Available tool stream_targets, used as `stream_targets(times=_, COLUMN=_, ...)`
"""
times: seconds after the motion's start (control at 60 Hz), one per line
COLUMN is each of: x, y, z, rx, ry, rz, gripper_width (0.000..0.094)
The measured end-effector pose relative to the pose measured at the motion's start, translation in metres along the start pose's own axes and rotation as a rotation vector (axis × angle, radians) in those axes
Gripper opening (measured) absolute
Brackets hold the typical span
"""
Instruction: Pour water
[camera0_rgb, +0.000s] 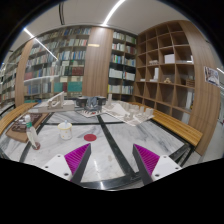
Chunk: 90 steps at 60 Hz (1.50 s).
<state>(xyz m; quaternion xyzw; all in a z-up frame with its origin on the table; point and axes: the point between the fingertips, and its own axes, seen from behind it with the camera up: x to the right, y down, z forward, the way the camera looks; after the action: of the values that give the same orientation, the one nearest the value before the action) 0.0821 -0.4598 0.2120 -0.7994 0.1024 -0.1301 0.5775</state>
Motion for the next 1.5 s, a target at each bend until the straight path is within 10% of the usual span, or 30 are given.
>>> stream_targets(times=0.5, x=-0.233, y=0.098, z=-0.020, rx=-0.094, ry=-0.261, rz=-0.057, gripper_width=0.0856)
stream_targets(times=0.95, x=-0.470, y=0.066, z=0.097, rx=0.053, ry=-0.404, rz=-0.104, gripper_width=0.0852)
stream_targets(times=1.083, x=-0.489, y=0.057, z=0.137, rx=0.080, ry=-0.410, rz=-0.093, gripper_width=0.0751)
stream_targets(times=1.167, x=-0.491, y=0.051, z=0.149, rx=0.107, ry=-0.406, rz=-0.093, gripper_width=0.0527)
stream_targets(times=1.5, x=-0.501, y=0.010, z=0.135, rx=0.146, ry=-0.575, rz=0.074, gripper_width=0.0387)
